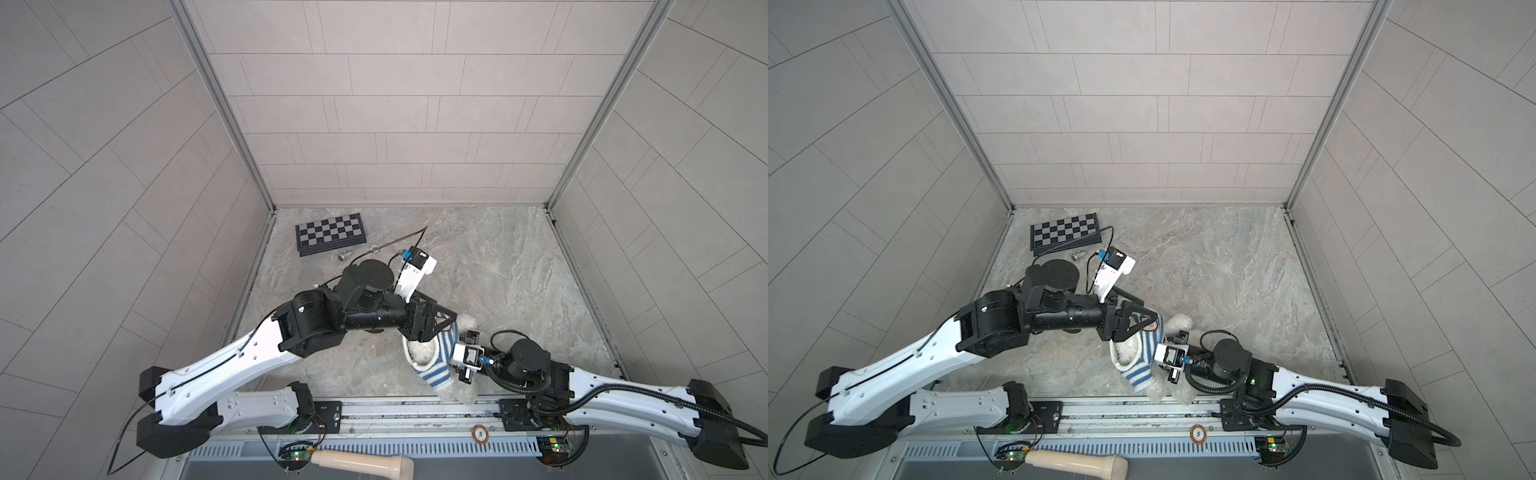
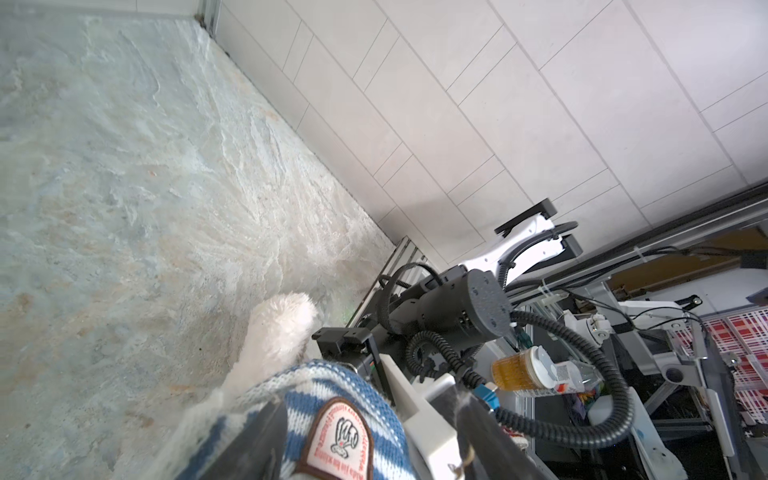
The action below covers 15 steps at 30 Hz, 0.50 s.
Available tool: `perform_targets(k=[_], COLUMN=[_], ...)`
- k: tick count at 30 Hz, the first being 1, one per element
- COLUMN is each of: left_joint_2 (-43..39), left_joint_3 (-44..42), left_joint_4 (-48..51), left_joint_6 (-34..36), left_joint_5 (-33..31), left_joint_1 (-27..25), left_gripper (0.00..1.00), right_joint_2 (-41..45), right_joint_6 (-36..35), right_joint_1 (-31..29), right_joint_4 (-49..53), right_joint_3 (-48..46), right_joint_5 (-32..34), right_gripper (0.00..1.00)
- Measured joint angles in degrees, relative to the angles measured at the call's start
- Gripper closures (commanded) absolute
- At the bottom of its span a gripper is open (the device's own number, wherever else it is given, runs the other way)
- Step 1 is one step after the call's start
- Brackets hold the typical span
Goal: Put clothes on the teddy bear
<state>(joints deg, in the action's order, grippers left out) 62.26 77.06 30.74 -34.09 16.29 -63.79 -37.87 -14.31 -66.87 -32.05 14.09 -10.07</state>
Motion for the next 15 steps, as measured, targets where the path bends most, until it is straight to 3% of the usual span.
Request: perform_targets(k=[9,15], left_joint_2=[-13.5,-13.2], left_joint_3=[-5.6,-8.2], left_joint_4=[2.7,5.1], left_joint_6=[-3.4,-5.0], left_joint_5=[-6.7,-6.8], left_joint_1=[0.0,-1.9], left_gripper=[0.7,0.64], right_joint_2=[-0.2,-0.5], right_joint_6=[-0.3,-0.4], right_joint_1=[0.0,0.0], right_joint_4=[-1.2,-1.3], right_joint_3=[-1.3,-1.4], right_joint_5=[2.2,3.9], right_gripper=[1.0,1.0])
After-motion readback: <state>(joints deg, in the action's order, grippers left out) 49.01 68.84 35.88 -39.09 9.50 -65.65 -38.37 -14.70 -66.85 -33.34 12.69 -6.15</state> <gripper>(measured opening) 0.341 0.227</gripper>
